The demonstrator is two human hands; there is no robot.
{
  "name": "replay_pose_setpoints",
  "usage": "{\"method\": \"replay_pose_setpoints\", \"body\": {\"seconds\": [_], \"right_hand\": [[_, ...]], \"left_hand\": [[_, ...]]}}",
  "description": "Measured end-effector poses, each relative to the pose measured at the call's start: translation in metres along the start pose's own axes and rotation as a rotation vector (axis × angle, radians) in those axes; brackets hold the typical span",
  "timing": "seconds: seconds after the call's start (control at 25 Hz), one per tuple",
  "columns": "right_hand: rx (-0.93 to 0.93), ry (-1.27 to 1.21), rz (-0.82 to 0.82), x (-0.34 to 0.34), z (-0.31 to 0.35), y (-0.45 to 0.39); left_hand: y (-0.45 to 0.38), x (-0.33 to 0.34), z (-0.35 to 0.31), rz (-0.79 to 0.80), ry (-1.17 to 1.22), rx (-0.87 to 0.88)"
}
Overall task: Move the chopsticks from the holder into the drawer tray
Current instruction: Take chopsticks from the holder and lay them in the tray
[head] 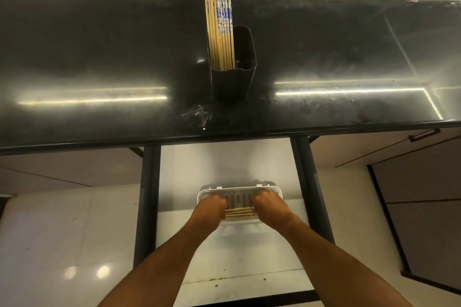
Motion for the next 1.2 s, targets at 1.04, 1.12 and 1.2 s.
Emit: {"method": "replay_pose_setpoints", "body": {"seconds": [1.04, 1.12, 1.2], "right_hand": [[-0.191, -0.02, -0.841, -0.189, -0.023, -0.012], [-0.179, -0.061, -0.907, -0.228, -0.024, -0.026], [-0.175, -0.106, -0.944, -0.266, -0.024, -0.042]], "left_hand": [[0.013, -0.201, -0.014, -1.042, 0.011, 0.258], [0.005, -0.234, -0.011, -1.08, 0.043, 0.223], [-0.005, -0.267, -0.009, -1.11, 0.058, 0.179]]}}
Point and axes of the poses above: each hand's wrist, its own y-axis away from the middle knuckle, its own x-axis out of the palm, z = x × y, the point moved 1 cm from there along -y, towards the middle knuckle, and after that the axes turned 2 degrees about y, right-handed, at the moved point
